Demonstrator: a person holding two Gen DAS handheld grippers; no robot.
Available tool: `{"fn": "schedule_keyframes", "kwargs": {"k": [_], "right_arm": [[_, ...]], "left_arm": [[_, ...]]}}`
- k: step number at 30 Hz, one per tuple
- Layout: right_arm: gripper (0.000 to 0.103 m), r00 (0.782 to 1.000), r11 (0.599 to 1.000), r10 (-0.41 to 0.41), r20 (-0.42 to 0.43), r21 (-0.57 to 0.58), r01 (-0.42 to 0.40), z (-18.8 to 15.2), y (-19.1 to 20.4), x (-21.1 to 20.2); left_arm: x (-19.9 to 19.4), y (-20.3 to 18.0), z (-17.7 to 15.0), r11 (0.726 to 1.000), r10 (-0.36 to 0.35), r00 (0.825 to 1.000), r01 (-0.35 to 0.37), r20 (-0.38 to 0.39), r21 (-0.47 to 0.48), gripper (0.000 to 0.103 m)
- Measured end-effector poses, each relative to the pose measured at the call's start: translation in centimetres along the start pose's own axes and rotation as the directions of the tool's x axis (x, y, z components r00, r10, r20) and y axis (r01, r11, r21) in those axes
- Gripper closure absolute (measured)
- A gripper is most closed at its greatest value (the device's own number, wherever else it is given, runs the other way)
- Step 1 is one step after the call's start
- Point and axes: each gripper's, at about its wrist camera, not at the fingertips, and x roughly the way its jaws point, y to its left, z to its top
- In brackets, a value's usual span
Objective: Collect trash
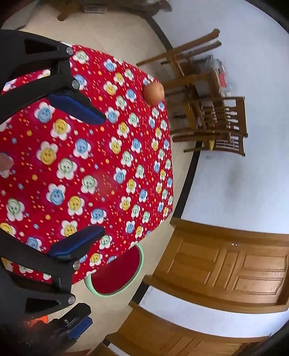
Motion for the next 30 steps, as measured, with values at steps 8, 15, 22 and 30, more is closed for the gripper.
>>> {"fn": "schedule_keyframes", "kwargs": {"k": [8,15,22,30], "right_arm": [[0.026,1.000,1.000,0.009,0.003,-0.008,-0.009,-0.7,1.1,-0.8],[0.026,1.000,1.000,0.012,0.013,-0.010,-0.012,-0.9,1.4,-1.5],[0.026,1.000,1.000,0.011,0.009,-0.016,-0.011,-1.0,1.7,-1.6],[0.026,1.000,1.000,0.010,0.004,-0.016,-0.010,-1.0,1.7,-1.5]], "left_arm": [[-2.1,0.8,-1.2,0.999,0.029,0.999,-0.028,0.020,-0.019,0.012],[-2.9,0.7,-1.7,0.999,0.041,0.998,-0.041,0.037,-0.012,0.012],[-3.0,0.8,-1.8,0.999,0.031,0.999,-0.030,0.034,-0.019,0.012],[-2.8,0.9,-1.8,0.999,0.027,0.999,-0.027,0.029,-0.023,0.012]]}}
